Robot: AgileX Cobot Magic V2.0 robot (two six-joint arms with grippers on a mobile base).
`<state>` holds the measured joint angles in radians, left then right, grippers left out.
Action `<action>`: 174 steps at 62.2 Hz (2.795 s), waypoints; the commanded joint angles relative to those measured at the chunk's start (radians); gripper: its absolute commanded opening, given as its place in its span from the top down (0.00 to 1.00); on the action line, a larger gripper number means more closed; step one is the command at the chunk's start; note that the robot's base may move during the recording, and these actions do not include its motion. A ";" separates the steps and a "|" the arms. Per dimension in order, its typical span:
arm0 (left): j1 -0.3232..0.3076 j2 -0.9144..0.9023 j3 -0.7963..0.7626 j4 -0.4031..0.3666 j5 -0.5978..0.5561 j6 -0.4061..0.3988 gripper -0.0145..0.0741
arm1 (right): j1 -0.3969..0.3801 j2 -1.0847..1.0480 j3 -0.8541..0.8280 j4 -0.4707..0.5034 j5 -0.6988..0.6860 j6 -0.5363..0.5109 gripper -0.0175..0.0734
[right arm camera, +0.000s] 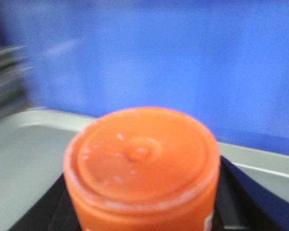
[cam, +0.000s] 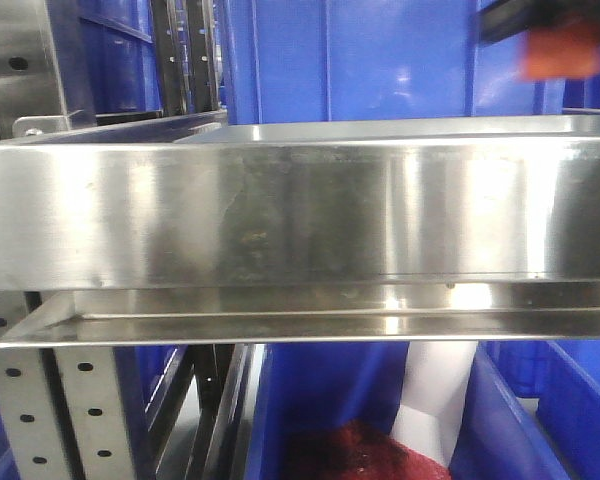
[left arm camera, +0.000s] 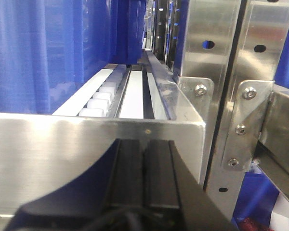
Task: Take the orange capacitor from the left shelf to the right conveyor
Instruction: 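Withdraw the right gripper holding the cylinder away from the shelf, then drive the base to the red conveyor carrying the cylinder in the right gripper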
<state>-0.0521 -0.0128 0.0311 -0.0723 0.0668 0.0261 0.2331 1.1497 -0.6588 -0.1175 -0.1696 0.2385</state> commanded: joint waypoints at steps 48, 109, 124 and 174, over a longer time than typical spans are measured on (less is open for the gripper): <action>0.002 -0.011 -0.004 -0.002 -0.091 -0.002 0.98 | -0.102 -1.020 0.154 -0.003 0.585 -0.182 0.69; 0.002 -0.011 -0.004 -0.002 -0.091 -0.002 0.98 | -0.102 -1.115 0.153 -0.003 0.545 -0.181 0.69; 0.002 -0.011 -0.004 -0.002 -0.091 -0.002 0.98 | -0.102 -1.115 0.153 -0.003 0.545 -0.181 0.69; 0.002 -0.007 -0.004 -0.002 -0.091 -0.002 0.98 | -0.100 -1.115 0.153 -0.003 0.545 -0.181 0.69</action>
<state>-0.0521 -0.0128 0.0311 -0.0723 0.0668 0.0261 0.1364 0.0212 -0.4751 -0.1140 0.4752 0.0665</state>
